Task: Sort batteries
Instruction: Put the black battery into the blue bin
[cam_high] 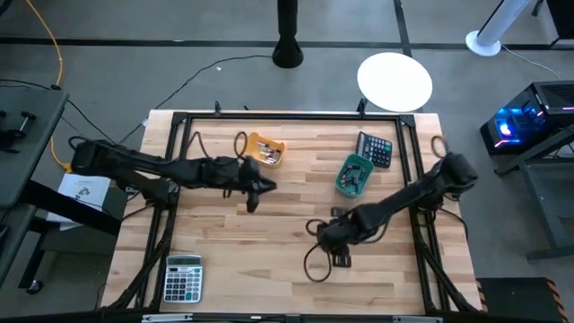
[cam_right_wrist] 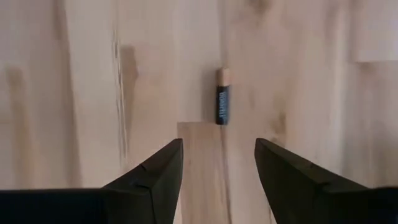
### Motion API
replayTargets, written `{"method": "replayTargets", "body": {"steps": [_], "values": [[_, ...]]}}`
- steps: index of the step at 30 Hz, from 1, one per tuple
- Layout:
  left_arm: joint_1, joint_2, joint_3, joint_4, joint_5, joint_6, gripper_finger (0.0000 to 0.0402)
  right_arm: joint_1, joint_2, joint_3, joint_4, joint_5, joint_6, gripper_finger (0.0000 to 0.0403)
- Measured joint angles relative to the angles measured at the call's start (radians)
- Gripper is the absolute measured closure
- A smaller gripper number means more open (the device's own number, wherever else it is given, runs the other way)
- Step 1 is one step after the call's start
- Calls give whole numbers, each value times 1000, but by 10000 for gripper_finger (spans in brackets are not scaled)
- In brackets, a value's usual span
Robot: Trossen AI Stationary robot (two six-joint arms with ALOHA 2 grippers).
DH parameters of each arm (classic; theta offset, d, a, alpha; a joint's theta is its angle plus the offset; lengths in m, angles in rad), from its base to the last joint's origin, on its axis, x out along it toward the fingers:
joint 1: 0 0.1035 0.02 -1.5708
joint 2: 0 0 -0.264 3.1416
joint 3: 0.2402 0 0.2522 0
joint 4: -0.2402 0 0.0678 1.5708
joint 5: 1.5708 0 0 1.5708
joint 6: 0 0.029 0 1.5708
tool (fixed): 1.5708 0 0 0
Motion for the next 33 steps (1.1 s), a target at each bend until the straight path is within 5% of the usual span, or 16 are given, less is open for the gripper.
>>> {"method": "replayTargets", "body": {"steps": [6, 17, 20, 25, 33], "values": [[14, -67, -21, -99, -36, 0, 337, 12, 133, 64, 3, 31, -92, 208], [5, -71, -21, -260, -24, 0, 211, 7, 238, 85, 20, 69, -17, 211], [5, -71, -21, -300, 8, 0, 195, 8, 251, 88, 24, 65, 20, 244], [5, -113, -21, -285, 37, 11, 194, -28, 243, 88, 6, 3, 123, 380], [66, -300, -19, -214, -99, 177, 197, -159, 5, 71, -263, 209, 162, 395]]}}
